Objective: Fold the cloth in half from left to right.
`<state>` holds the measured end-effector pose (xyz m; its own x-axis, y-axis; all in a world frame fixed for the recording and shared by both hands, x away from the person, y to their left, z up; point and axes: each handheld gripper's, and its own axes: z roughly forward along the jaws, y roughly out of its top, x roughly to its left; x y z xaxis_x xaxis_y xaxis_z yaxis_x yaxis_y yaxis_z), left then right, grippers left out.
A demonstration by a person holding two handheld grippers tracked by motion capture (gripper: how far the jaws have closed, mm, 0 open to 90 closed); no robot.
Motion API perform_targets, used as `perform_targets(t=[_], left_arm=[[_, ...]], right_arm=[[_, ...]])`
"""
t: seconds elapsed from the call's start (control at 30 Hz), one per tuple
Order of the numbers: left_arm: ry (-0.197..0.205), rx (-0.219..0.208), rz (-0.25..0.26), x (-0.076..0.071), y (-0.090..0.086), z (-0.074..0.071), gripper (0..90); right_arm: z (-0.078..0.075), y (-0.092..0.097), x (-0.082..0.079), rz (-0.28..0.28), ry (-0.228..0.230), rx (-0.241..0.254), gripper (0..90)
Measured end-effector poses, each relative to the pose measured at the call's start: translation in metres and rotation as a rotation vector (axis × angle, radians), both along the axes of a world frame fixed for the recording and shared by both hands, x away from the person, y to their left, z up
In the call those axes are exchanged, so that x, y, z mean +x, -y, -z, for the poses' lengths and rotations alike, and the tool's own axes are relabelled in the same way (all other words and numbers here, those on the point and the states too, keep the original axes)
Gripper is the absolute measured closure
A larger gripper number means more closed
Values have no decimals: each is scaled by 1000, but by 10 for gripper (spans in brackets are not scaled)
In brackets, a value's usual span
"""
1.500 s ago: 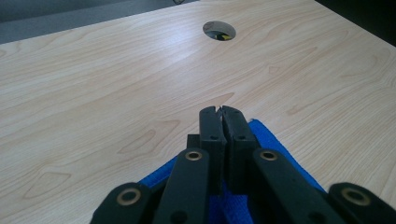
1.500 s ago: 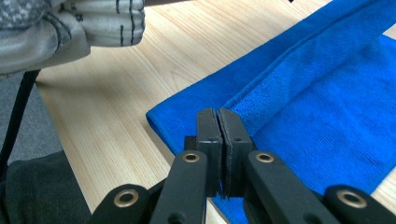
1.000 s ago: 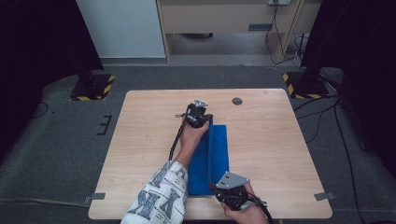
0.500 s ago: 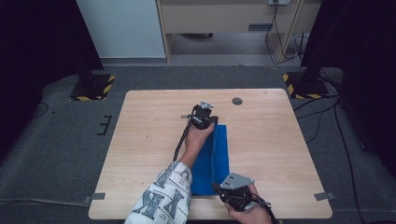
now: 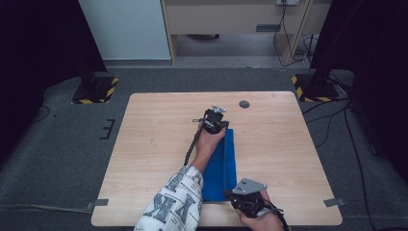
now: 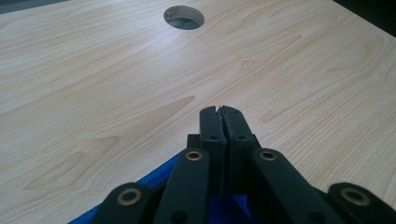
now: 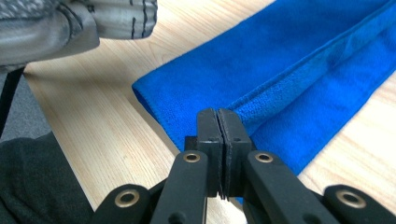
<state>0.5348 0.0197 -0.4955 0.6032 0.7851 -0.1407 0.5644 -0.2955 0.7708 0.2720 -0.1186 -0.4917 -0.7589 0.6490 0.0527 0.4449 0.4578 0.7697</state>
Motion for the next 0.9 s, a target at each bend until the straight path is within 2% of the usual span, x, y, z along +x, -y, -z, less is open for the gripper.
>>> perform_targets(t=[0.2, 0.33, 0.57, 0.6, 0.67, 0.9], left_arm=[[-6, 37, 2, 1, 3, 3, 877], [-14, 35, -1, 2, 5, 7, 876], [-38, 28, -1, 5, 5, 16, 871], [-43, 12, 0, 5, 4, 17, 859], [-44, 0, -13, 5, 5, 17, 752], [-14, -55, 8, 1, 1, 11, 550]], right_arm=[[2, 3, 1, 10, -22, 11, 887], [1, 3, 1, 8, -22, 18, 888], [5, 8, 3, 29, -42, -6, 883], [6, 8, 3, 31, -45, -14, 881], [7, 8, 3, 35, -44, -22, 865], [12, 7, 6, 42, -50, -50, 767]])
